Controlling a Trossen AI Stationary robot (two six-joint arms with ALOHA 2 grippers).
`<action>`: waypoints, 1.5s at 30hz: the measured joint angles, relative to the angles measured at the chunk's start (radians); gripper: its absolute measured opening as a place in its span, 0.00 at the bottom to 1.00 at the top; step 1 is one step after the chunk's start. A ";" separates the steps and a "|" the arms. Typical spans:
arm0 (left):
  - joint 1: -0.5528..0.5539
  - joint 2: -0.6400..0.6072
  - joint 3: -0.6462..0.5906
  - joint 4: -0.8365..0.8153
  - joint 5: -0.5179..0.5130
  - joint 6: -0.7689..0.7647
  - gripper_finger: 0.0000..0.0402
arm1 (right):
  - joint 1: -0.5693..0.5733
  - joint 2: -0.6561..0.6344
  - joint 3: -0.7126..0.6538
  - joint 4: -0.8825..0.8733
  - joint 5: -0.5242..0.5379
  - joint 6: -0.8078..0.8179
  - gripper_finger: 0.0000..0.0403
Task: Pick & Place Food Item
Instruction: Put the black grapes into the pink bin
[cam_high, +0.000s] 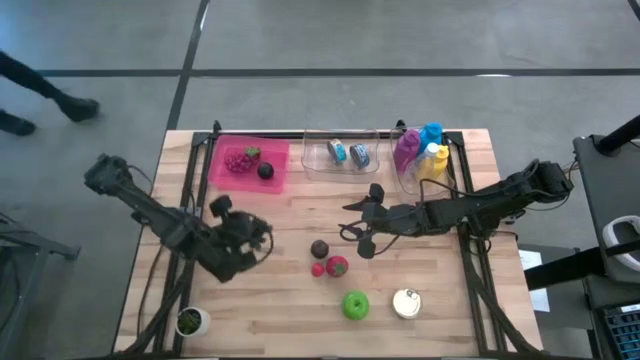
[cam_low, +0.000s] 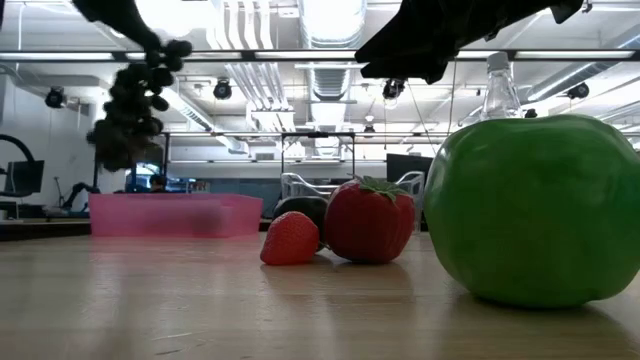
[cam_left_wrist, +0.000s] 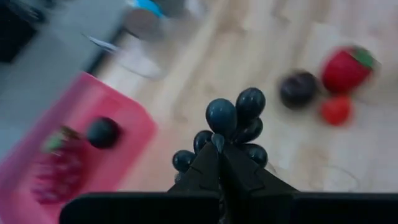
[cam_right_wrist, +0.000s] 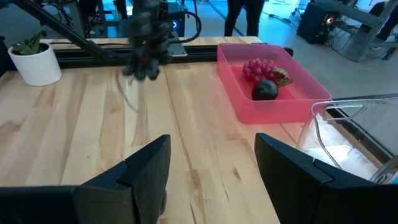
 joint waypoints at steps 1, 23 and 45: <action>0.018 -0.008 0.001 -0.001 -0.025 0.017 0.00 | 0.000 0.000 0.000 0.000 0.000 0.000 0.57; 0.573 -0.040 0.000 -0.018 -0.243 0.132 0.00 | 0.000 0.000 0.000 -0.006 0.000 0.001 0.57; 0.809 -0.040 -0.321 0.200 -0.173 0.129 0.00 | 0.000 0.000 0.000 -0.011 0.000 0.000 0.57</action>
